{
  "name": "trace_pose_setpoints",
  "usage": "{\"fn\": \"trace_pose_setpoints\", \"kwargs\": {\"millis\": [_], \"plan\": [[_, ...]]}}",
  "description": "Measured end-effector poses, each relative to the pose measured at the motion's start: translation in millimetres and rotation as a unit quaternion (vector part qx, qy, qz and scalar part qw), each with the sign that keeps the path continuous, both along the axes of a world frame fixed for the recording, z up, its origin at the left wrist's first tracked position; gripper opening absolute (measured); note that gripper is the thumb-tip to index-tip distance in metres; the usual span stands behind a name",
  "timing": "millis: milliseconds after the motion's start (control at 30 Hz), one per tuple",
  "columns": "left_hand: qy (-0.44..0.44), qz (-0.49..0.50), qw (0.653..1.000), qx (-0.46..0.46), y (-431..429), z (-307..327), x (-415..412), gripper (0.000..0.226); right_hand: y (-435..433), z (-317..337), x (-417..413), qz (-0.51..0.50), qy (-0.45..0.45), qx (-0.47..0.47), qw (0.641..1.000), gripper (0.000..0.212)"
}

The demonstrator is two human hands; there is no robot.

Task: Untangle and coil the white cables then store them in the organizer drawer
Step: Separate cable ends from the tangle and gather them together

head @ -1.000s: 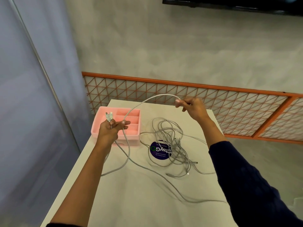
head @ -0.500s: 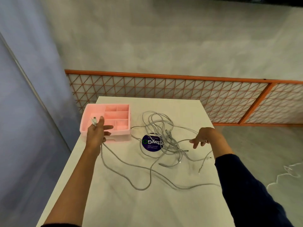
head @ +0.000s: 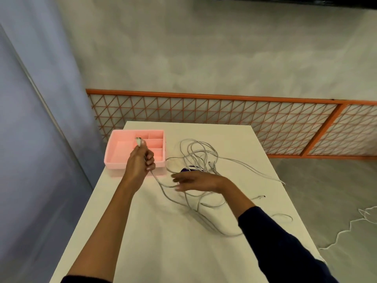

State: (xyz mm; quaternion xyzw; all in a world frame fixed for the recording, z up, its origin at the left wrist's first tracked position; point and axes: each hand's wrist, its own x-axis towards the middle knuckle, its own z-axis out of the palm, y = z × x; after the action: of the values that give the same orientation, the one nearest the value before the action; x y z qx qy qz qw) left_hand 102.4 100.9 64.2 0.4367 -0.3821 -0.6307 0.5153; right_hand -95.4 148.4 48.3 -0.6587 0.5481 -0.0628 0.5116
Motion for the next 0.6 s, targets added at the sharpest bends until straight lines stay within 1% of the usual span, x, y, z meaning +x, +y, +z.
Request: {"fn": "trace_pose_setpoints", "kwargs": {"millis": [67, 167, 267, 367, 500, 600], "plan": [[-0.003, -0.014, 0.999, -0.038, 3.8, 0.3, -1.8, 0.032, -5.0, -0.7, 29.6, 0.044, -0.003, -0.016, 0.999, 0.050], [-0.001, -0.022, 0.997, -0.068, 7.4, 3.8, -0.6, 0.026, -8.8, -7.7, 54.8, 0.050, -0.040, -0.042, 0.997, 0.043], [-0.035, -0.022, 0.994, -0.101, 11.5, 4.5, 3.3, 0.021, -9.5, -18.2, 61.2, 0.056, -0.068, -0.048, 0.995, 0.041], [-0.055, -0.021, 0.990, -0.127, 16.1, 0.7, 6.1, 0.017, -10.5, -19.7, 63.8, 0.062, -0.068, -0.040, 0.995, 0.041], [-0.080, -0.008, 0.988, -0.134, 17.7, -1.6, 7.4, 0.023, -13.3, -19.1, 63.5, 0.086, -0.050, -0.013, 0.995, 0.040], [-0.062, 0.011, 0.992, -0.109, 15.2, -1.9, 5.0, 0.027, -12.7, -16.0, 64.0, 0.100, -0.053, -0.008, 0.993, 0.039]]}}
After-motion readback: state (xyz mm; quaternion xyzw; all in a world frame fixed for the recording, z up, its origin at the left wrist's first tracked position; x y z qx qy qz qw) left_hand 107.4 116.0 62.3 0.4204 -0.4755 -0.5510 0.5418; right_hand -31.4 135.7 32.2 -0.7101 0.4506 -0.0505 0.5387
